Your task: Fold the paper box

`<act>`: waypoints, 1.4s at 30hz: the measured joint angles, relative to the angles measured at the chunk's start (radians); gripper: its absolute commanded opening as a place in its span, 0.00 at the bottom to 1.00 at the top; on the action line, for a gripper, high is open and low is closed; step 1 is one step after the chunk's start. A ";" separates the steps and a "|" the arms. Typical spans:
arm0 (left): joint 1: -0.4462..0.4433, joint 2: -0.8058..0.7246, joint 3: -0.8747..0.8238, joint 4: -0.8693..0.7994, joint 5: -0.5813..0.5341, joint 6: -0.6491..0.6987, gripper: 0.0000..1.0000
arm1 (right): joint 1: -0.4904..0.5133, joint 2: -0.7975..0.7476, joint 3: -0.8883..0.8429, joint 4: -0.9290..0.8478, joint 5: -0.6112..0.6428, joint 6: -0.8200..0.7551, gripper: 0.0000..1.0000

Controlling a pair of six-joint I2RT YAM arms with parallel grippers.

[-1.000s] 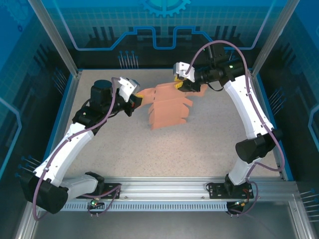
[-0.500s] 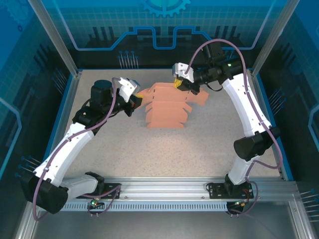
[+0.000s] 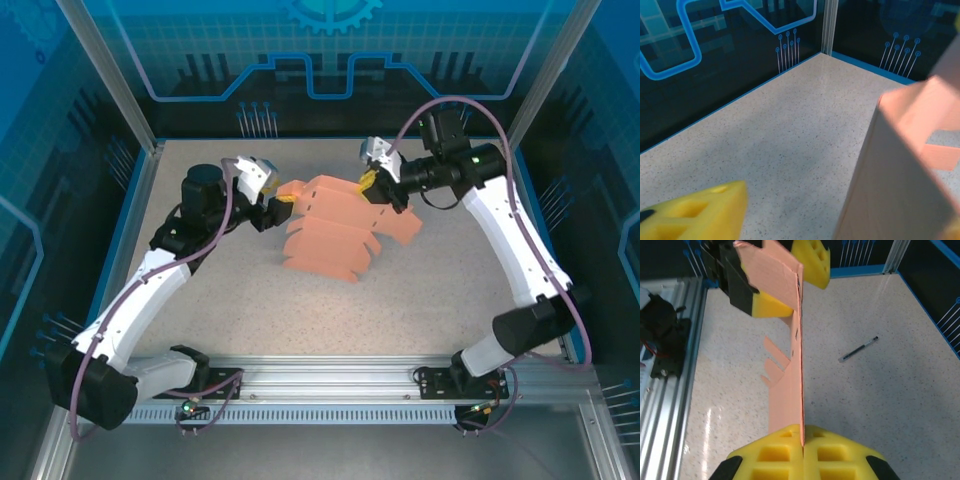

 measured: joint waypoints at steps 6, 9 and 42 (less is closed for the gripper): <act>0.014 -0.059 -0.084 0.068 0.080 -0.052 0.73 | -0.025 -0.085 -0.094 0.087 -0.039 0.122 0.00; 0.014 -0.074 -0.103 0.109 0.134 -0.092 0.74 | -0.027 -0.099 -0.145 0.132 -0.053 0.169 0.00; 0.015 0.003 -0.140 0.241 0.338 -0.225 0.22 | -0.097 -0.105 -0.240 0.270 -0.263 0.267 0.00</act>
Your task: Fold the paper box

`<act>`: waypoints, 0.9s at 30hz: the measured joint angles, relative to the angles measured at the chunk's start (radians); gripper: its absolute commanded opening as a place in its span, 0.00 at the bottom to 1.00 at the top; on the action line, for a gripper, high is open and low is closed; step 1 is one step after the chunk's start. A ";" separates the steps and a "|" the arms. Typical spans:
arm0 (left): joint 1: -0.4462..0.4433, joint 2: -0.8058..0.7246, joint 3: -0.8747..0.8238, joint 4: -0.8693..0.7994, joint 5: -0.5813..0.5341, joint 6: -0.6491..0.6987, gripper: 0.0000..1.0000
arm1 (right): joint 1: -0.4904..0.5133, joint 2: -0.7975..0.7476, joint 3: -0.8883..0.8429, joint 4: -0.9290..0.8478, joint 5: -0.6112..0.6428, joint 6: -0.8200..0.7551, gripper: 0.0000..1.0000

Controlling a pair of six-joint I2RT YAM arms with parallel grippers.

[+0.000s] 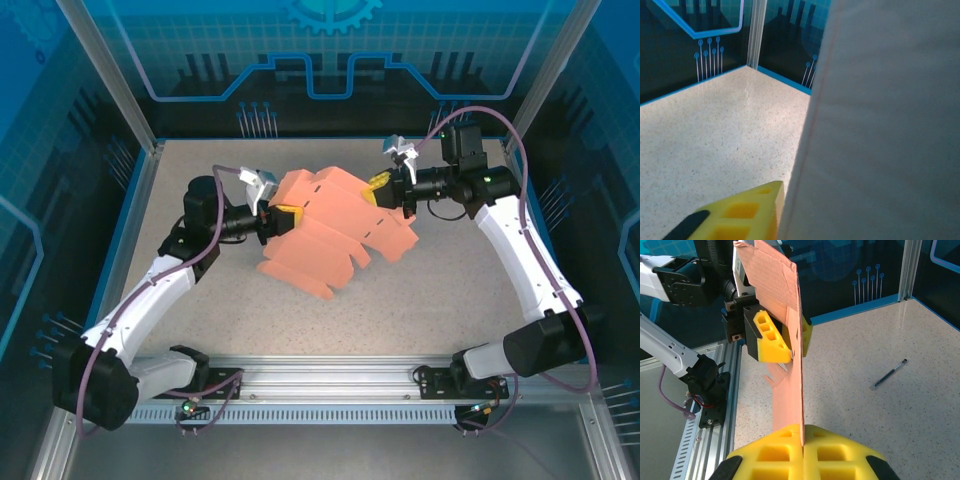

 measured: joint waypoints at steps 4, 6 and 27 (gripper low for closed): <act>0.000 -0.001 -0.003 0.039 0.008 -0.032 0.07 | -0.004 -0.011 -0.010 0.023 0.004 0.005 0.00; 0.000 -0.003 -0.006 0.048 0.017 -0.047 0.02 | -0.006 -0.025 -0.024 0.046 0.022 0.015 0.00; -0.001 -0.013 -0.006 0.008 0.034 -0.420 0.00 | 0.344 -0.301 -0.389 0.513 0.911 -0.188 0.00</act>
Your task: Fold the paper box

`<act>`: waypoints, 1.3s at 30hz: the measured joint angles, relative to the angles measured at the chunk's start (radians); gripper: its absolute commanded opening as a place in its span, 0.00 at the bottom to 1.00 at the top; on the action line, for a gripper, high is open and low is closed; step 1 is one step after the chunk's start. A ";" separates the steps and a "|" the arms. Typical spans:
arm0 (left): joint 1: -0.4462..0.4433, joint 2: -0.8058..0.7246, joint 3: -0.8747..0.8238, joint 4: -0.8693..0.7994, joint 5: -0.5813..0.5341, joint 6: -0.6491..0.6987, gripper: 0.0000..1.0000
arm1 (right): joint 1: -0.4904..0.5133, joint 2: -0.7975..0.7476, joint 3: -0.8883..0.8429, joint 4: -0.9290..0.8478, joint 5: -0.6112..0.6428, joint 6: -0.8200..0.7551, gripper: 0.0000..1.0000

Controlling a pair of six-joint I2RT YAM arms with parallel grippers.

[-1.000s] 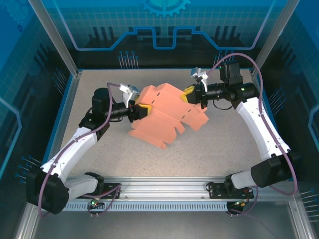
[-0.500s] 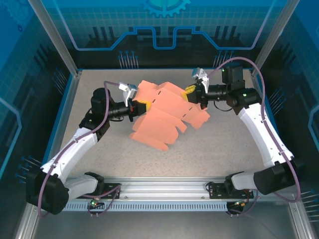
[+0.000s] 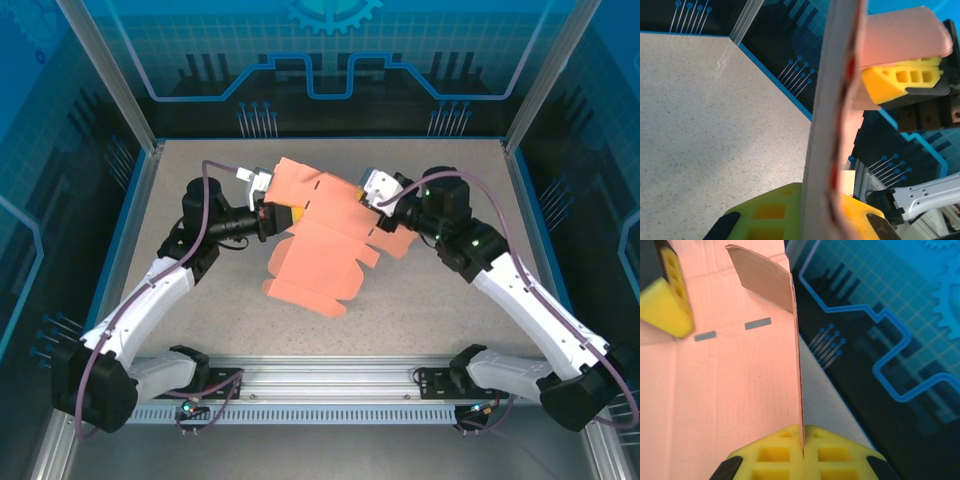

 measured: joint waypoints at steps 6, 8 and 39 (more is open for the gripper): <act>0.000 0.000 0.000 0.000 0.003 -0.074 0.00 | 0.094 -0.002 -0.088 0.150 0.224 -0.129 0.00; 0.000 0.001 0.000 0.001 0.000 -0.085 0.00 | 0.112 0.006 -0.100 0.184 0.269 -0.157 0.00; -0.006 0.055 0.001 -0.105 -0.073 0.042 0.09 | -0.095 0.089 0.039 -0.137 -0.170 0.217 0.00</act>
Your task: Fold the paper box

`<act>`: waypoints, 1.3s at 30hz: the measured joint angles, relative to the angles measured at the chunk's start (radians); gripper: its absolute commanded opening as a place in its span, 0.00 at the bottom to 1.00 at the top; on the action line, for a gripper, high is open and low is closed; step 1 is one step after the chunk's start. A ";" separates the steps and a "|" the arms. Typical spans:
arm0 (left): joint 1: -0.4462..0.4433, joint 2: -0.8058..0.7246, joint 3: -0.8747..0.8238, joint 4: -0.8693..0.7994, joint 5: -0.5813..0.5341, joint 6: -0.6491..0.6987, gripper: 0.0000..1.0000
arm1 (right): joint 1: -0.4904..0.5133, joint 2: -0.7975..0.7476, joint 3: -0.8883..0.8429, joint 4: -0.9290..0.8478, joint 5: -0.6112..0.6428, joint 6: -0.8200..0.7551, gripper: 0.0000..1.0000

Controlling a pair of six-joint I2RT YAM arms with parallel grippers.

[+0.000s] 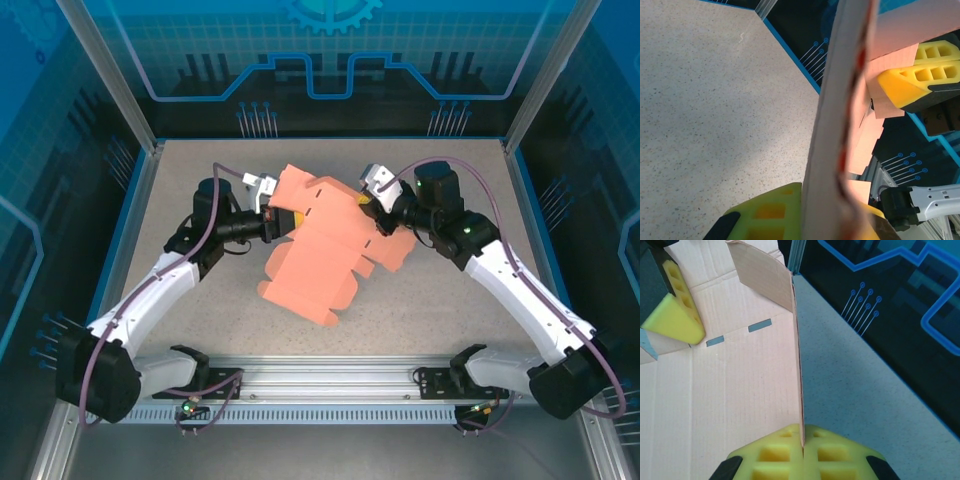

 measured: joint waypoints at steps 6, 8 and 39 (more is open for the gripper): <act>0.005 0.008 0.002 0.030 -0.069 0.010 0.23 | -0.044 0.036 -0.001 -0.079 -0.061 0.047 0.00; 0.008 0.011 0.003 0.041 -0.098 0.010 0.26 | -0.062 0.051 -0.010 -0.104 -0.082 0.062 0.00; -0.377 0.323 -0.182 0.259 -0.478 0.064 0.52 | -0.162 0.343 -0.111 -0.047 0.034 0.171 0.00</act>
